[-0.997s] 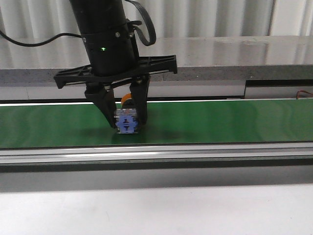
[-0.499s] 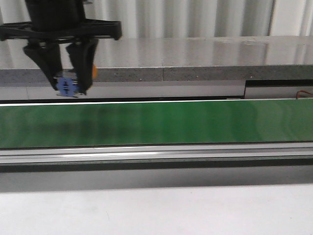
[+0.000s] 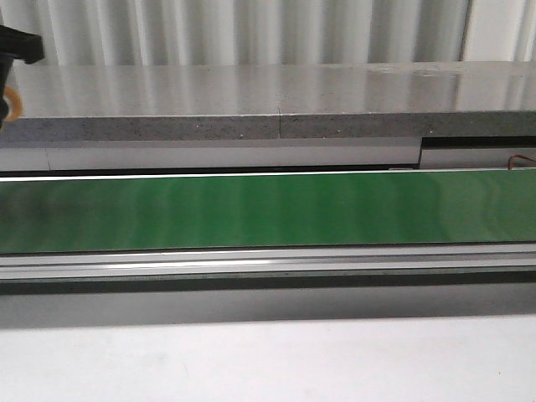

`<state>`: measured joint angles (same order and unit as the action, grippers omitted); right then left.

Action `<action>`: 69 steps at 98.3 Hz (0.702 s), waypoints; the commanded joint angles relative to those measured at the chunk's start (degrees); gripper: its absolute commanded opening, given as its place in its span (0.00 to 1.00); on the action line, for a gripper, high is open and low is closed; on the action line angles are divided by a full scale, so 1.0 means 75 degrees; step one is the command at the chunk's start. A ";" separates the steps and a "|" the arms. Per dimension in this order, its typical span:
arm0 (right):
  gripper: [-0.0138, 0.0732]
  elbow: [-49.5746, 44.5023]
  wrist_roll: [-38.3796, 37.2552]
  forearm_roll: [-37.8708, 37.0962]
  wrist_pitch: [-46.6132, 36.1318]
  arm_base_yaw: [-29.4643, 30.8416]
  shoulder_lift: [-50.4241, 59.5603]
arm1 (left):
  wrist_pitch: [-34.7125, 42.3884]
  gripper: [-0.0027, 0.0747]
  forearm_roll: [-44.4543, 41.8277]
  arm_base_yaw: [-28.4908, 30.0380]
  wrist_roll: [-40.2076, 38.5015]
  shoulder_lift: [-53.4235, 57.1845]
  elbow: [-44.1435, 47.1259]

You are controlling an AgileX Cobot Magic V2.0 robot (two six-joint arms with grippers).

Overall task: Move button from right to left
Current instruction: 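Lift the button with the left gripper and carry it toward the blue tray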

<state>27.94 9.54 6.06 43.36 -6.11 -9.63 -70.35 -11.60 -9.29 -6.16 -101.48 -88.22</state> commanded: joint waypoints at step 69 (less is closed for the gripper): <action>0.08 0.0176 0.0064 -0.0036 -0.0563 0.0010 -0.0077 | -0.0086 0.07 -0.0803 0.3342 0.0749 0.0426 -0.0238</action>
<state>27.94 9.54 6.06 43.36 -6.11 -9.63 -70.35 -16.46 13.75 -0.76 -101.35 -88.22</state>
